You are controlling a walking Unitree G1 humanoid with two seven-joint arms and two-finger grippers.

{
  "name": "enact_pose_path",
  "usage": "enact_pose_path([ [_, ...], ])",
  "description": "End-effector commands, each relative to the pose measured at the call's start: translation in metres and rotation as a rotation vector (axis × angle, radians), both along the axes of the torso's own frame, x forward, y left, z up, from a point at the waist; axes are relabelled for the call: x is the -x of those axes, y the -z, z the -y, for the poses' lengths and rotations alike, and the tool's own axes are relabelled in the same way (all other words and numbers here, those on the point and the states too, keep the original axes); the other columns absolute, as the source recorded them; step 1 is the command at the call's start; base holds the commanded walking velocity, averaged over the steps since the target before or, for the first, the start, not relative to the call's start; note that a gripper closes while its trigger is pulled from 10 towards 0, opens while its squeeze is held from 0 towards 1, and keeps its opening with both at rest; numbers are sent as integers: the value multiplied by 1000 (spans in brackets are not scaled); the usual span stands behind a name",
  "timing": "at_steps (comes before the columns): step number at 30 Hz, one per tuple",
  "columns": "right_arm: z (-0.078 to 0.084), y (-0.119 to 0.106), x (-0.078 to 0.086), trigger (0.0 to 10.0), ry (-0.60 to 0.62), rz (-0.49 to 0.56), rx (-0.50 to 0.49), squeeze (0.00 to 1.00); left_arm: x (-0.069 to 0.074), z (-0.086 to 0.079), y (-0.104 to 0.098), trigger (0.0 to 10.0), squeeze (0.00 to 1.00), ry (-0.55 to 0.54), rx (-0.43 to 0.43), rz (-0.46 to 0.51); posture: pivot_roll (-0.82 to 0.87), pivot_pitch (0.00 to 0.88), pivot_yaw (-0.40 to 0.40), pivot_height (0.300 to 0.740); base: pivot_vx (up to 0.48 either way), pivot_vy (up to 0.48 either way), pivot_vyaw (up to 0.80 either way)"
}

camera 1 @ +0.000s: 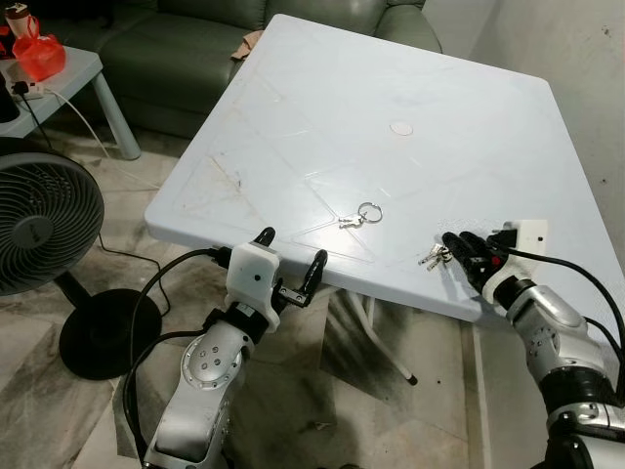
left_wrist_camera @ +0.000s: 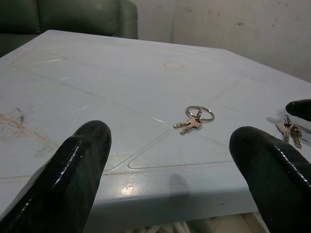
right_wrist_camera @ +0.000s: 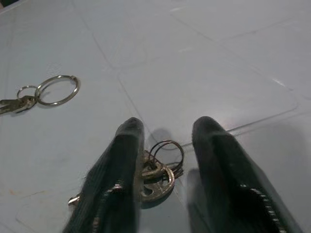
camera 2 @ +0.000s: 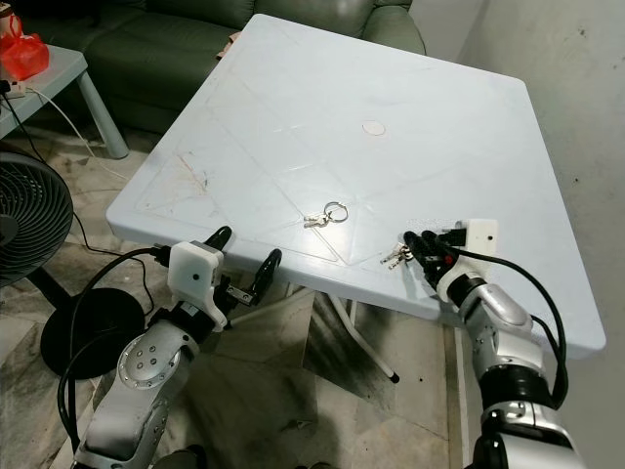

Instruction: Hang keys on a hook

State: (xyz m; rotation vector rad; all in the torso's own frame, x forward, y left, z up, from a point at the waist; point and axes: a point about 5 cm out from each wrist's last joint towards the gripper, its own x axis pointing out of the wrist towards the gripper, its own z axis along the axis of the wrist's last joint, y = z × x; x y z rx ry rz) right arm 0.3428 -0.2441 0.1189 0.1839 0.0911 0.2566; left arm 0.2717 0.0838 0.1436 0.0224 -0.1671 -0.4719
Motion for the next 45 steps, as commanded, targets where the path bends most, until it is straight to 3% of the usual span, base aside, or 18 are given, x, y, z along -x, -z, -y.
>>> enact_pose_path([
  [1, 1, -4, 4, 10000, 29, 29, -28, 1000, -1, 3, 0, 10000, 0, 5, -1, 7, 101, 151, -121, 740, 0, 0, 0],
  [4, -4, -8, 5, 10000, 56, 56, -65, 1000, -2, 2, 0, 10000, 0, 5, -2, 8, 102, 140, -121, 740, 0, 0, 0],
  [14, -29, -21, 13, 10000, 157, 148, -55, 1000, -14, 0, 0, 10000, 0, -40, 8, 0, 92, 92, -119, 740, 0, 0, 0],
  [22, -46, -16, 25, 10000, 191, 159, -58, 1000, -29, -15, 7, 10000, 0, -151, 25, -52, 81, 44, -116, 740, 0, 0, 0],
  [27, -58, -5, 30, 10000, 224, 115, -4, 1000, -36, -22, 10, 10000, 0, -190, 48, -78, 62, 42, -111, 740, 0, 0, 0],
  [28, -59, -6, 31, 10000, 234, 125, -4, 686, -37, -23, 11, 10000, 0, -196, 40, -78, 59, 42, -114, 740, 0, 0, 0],
  [29, -61, -5, 32, 10000, 230, 110, -19, 0, -37, -23, 11, 10000, 0, -197, 36, -76, 57, 46, -114, 740, 0, 0, 0],
  [39, -60, -2, 32, 10000, 340, 49, 64, 0, -41, -27, 11, 10000, 0, -215, 42, -80, 60, 71, -116, 740, 0, 0, 0],
  [45, -70, -4, 26, 10000, 381, 9, 79, 0, -39, -24, 13, 10000, 0, -209, 28, -73, 68, 91, -126, 740, 0, 0, 0],
])
